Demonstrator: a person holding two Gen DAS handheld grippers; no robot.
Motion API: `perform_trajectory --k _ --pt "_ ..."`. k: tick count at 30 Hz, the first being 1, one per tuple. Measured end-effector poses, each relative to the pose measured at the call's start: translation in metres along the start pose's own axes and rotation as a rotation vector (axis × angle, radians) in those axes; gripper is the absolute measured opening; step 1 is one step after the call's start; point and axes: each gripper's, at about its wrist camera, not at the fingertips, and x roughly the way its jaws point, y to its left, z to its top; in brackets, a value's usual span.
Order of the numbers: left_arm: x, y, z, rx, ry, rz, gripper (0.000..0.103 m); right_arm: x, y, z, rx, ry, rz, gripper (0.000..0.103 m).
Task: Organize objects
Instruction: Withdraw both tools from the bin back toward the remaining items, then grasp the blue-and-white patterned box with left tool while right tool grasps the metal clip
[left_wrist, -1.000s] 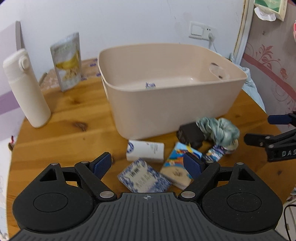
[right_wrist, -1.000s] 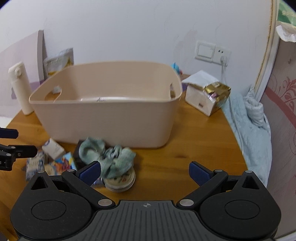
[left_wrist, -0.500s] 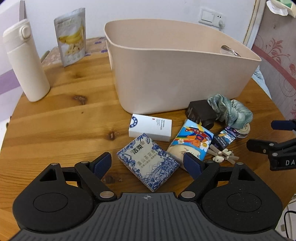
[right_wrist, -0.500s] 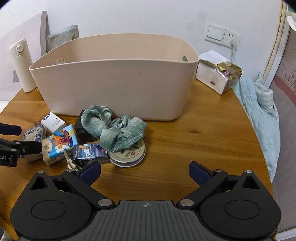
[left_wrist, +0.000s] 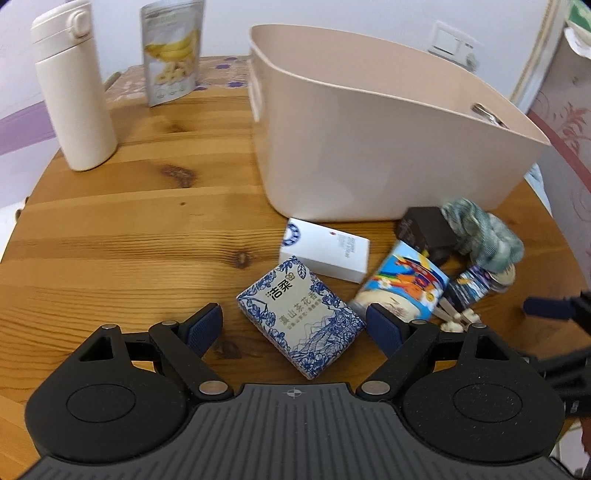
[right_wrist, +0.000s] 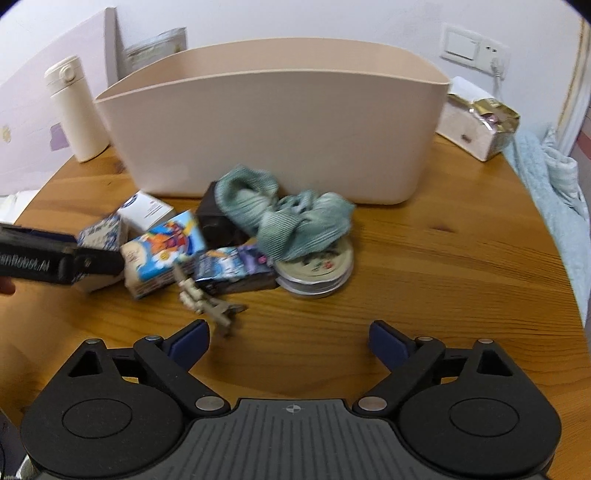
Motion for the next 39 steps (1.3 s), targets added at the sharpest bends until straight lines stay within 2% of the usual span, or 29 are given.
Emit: perform_trajectory --k 6,9,11,13,14,20,24,26,27,28,33,35,39 --pt "0.006 -0.002 0.0 0.029 0.002 0.041 0.087 0.005 0.011 0.003 -0.033 -0.001 -0.001 0.092" --pt "0.007 -0.006 -0.005 0.071 -0.012 0.063 0.087 0.008 0.014 0.006 -0.039 -0.006 -0.004 0.092" --pt "0.008 -0.011 -0.01 0.118 -0.032 0.084 0.091 0.009 0.017 0.006 -0.043 -0.013 -0.011 0.089" --pt "0.012 -0.009 -0.011 0.108 -0.036 0.079 0.102 0.009 0.019 0.005 -0.046 -0.023 -0.017 0.087" --pt "0.013 -0.007 -0.012 0.112 -0.04 0.07 0.103 0.009 0.02 0.005 -0.046 -0.027 -0.018 0.086" --pt "0.014 -0.004 -0.013 0.147 -0.048 0.041 0.103 0.009 0.025 0.004 -0.045 -0.047 -0.012 0.08" --pt "0.012 -0.005 -0.014 0.139 -0.06 0.054 0.101 0.009 0.025 0.004 -0.04 -0.057 -0.01 0.077" --pt "0.007 -0.006 -0.016 0.134 -0.073 0.059 0.091 0.008 0.026 0.004 -0.037 -0.063 -0.01 0.07" --pt "0.005 -0.006 -0.016 0.133 -0.081 0.057 0.08 0.008 0.026 0.004 -0.035 -0.067 -0.008 0.066" --pt "0.002 -0.006 -0.016 0.131 -0.084 0.059 0.078 0.007 0.025 0.004 -0.035 -0.072 -0.009 0.06" --pt "-0.001 -0.006 -0.02 0.138 -0.091 0.051 0.078 0.005 0.024 0.004 -0.03 -0.084 -0.009 0.04" --pt "-0.002 -0.005 -0.022 0.14 -0.09 0.048 0.078 0.004 0.024 0.004 -0.031 -0.088 -0.006 0.028" --pt "-0.005 -0.005 -0.024 0.139 -0.09 0.038 0.077 0.003 0.022 0.002 -0.027 -0.097 -0.005 0.023"
